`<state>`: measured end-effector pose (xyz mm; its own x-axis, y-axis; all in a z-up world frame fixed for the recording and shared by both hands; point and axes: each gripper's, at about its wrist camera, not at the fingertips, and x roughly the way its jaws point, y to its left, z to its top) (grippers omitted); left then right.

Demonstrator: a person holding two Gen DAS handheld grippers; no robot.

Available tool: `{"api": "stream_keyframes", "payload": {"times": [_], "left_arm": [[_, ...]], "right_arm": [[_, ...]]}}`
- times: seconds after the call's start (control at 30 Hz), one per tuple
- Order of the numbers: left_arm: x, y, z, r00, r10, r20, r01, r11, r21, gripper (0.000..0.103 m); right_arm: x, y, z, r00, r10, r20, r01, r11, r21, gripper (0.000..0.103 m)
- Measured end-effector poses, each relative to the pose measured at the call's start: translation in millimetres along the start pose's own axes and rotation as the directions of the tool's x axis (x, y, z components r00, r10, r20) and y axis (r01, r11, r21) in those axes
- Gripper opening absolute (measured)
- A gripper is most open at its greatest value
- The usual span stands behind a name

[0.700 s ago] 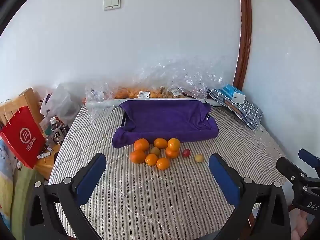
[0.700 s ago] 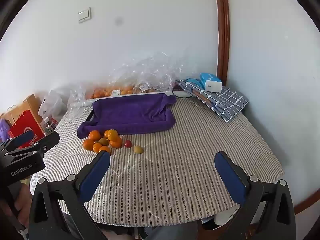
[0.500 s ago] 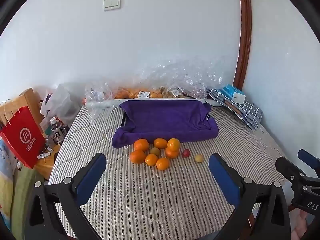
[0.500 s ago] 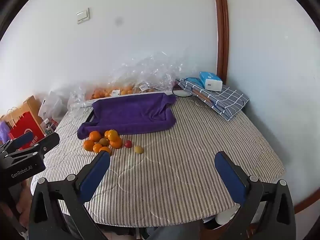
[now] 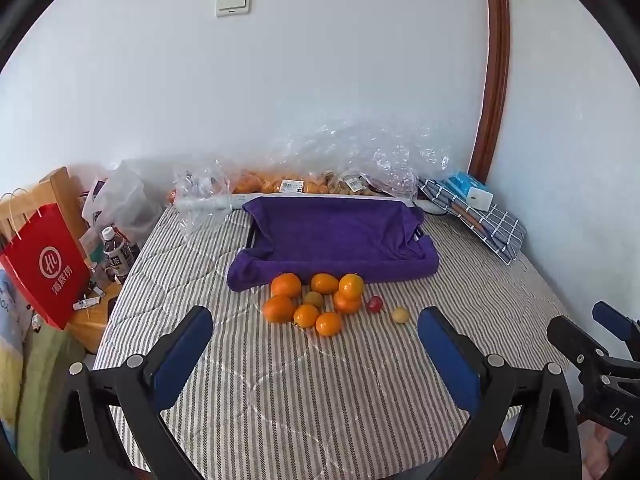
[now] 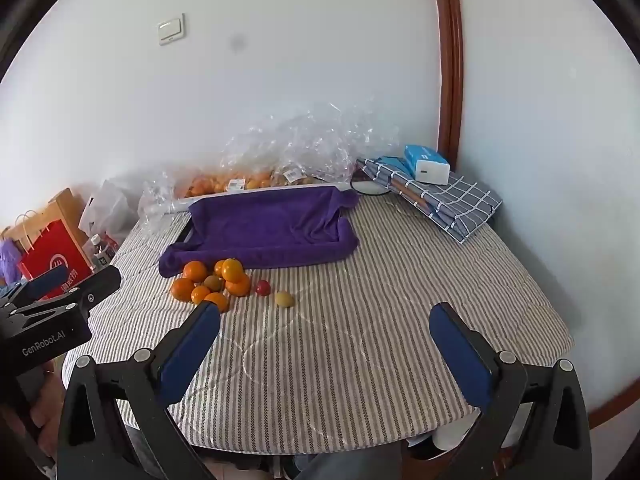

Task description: Organize fruits

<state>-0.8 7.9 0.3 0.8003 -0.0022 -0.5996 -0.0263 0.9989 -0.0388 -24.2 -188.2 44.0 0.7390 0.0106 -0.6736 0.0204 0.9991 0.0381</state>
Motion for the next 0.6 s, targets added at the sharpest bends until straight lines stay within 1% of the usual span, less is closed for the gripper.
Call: {"api": "stream_keyframes", "payload": {"times": [0.17, 0.6], "left_arm": [[0.4, 0.5, -0.7, 1.000, -0.006, -0.003, 0.006, 1.000, -0.004, 0.103], [-2.7, -0.9, -2.0, 1.000, 0.008, 0.003, -0.008, 1.000, 0.000, 0.103]], "right_arm": [[-0.7, 0.3, 0.8, 1.000, 0.007, -0.001, -0.007, 1.000, -0.002, 0.103], [-5.0, 1.4, 2.9, 1.000, 0.005, 0.017, -0.004, 1.000, -0.008, 0.103]]}}
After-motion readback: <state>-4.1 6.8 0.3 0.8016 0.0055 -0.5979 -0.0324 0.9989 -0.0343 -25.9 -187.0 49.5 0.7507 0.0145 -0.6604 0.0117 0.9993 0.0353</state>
